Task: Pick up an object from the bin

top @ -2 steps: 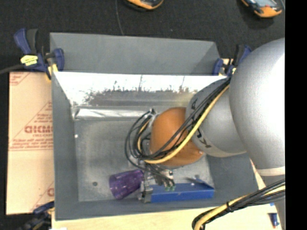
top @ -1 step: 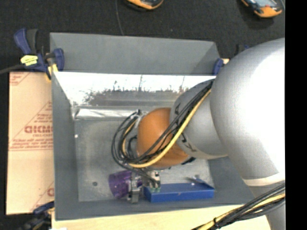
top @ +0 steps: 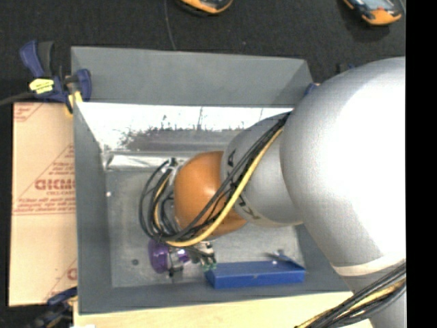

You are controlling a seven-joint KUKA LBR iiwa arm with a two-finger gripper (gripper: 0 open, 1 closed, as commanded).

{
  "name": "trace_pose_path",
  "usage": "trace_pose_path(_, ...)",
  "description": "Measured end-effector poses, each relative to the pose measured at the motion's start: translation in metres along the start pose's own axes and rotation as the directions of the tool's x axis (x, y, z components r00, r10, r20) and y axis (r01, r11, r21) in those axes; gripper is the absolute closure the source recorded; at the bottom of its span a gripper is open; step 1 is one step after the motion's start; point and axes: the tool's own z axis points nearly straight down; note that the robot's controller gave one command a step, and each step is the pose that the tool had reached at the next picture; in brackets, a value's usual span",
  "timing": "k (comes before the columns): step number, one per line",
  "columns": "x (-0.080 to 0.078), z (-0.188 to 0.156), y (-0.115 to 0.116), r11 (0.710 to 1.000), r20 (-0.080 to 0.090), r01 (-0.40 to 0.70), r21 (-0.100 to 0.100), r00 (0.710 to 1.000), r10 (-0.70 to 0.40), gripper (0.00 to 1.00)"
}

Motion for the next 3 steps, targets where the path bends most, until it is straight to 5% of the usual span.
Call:
trace_pose_path(1, 0.000, 0.000, 0.000, 1.000, 0.000, -0.001, 0.000, 1.000, 0.001, 1.00)
trace_pose_path(2, -0.003, -0.062, 0.000, 1.000, -0.006, 0.015, 0.001, 1.000, -0.015, 1.00)
trace_pose_path(3, -0.006, -0.072, -0.003, 1.000, 0.003, 0.017, 0.000, 1.000, -0.017, 1.00)
